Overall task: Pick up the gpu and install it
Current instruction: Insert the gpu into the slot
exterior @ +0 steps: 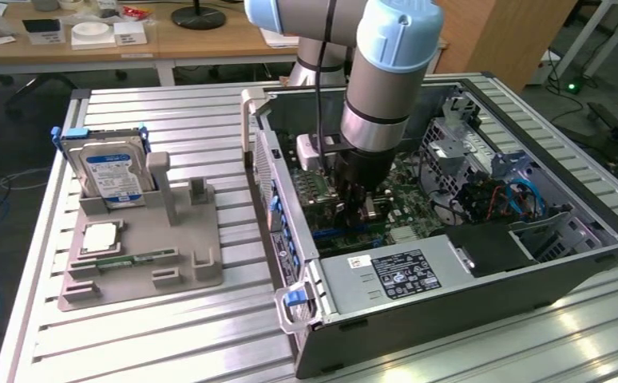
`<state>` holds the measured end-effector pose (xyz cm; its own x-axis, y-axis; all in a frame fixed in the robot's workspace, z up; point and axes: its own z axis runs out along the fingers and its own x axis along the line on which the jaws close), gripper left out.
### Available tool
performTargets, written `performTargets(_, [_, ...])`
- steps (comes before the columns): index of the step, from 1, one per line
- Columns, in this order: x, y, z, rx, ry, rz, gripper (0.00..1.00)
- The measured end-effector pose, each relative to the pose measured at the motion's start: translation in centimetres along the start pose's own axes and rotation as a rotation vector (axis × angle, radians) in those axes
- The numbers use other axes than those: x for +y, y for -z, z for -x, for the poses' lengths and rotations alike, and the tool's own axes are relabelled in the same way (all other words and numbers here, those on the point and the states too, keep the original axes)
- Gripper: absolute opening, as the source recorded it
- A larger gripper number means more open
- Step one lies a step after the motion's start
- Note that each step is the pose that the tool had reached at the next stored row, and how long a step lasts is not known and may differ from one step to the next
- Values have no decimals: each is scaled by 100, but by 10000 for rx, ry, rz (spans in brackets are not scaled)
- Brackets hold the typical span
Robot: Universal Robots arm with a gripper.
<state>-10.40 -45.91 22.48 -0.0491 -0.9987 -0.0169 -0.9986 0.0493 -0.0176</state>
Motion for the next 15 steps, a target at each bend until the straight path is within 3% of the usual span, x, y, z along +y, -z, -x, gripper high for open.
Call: performTargets(15, [1,-35,0,-7,-1,0,28])
